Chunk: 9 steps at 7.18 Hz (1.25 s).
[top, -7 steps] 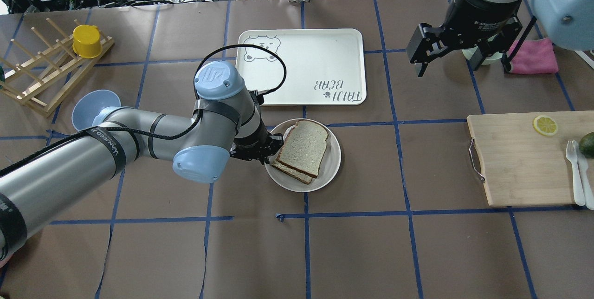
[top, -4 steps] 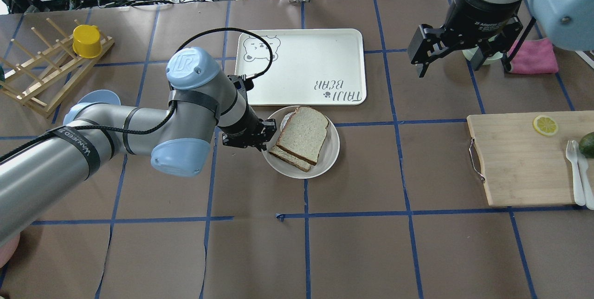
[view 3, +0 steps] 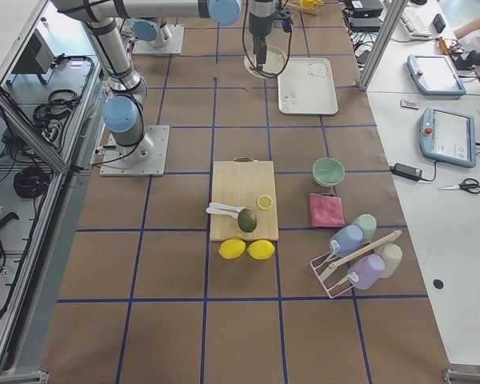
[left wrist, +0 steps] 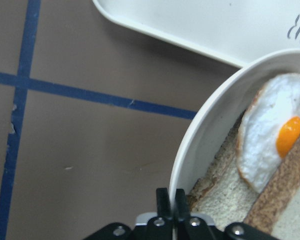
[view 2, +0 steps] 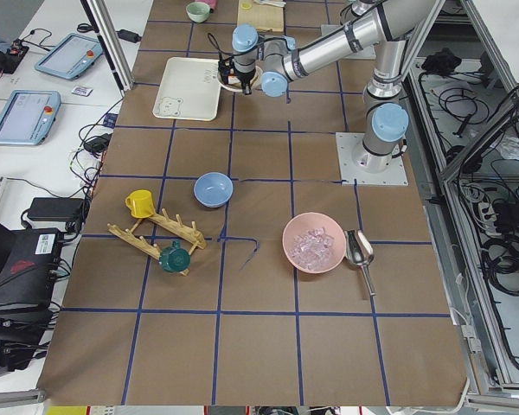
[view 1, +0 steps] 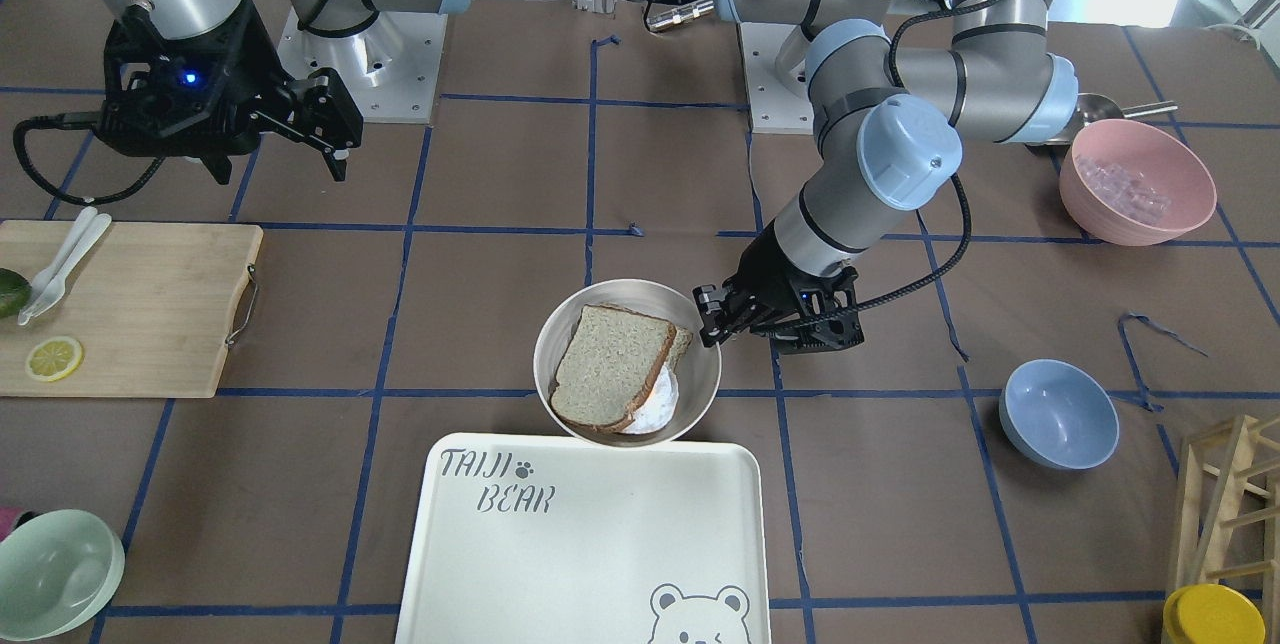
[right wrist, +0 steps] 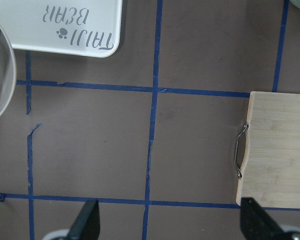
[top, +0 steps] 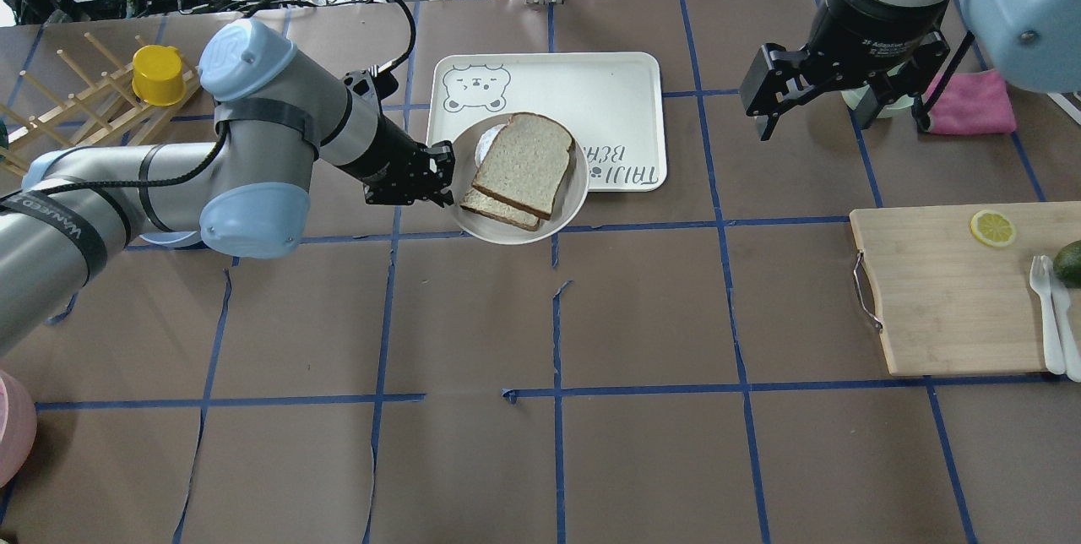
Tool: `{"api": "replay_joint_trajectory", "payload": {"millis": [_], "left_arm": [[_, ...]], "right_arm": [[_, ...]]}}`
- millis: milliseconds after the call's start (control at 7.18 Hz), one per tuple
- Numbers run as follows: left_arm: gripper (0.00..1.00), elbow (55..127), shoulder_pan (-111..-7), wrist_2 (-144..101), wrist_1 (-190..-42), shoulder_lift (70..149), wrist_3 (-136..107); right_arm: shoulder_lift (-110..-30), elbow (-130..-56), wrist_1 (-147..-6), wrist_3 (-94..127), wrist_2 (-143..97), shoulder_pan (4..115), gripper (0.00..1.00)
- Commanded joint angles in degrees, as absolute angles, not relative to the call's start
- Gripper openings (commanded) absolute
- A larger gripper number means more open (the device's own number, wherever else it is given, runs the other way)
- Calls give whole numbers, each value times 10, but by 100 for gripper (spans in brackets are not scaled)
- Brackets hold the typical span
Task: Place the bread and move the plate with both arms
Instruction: 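Slide the plate with the left gripper onto the bear tray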
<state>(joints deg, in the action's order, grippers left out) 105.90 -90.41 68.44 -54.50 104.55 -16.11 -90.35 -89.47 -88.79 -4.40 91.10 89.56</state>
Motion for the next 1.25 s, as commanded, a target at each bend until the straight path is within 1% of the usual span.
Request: {"api": "replay_joint_trajectory", "payload": {"millis": [0,278,418,696,1114], "left_arm": [[0,930,-900,676,-590,1124,-168],[0,861,-906,668,-578,1205,-168],[0,850,-916,658,-560,1235,-167],[0,850,-925,662,-528,1270,-169],[0,853,-932,664,-520,1287,-170]], "right_arm": [[-904,-895,-888,-44,912,896,100],[-904,-896,-888,-44,911,896,100],[-904,-897,-888,-44,914,896,100],[-904,-897,-888,-45,915,896,100],[-904,-897,-888,-44,914,896,100]]}}
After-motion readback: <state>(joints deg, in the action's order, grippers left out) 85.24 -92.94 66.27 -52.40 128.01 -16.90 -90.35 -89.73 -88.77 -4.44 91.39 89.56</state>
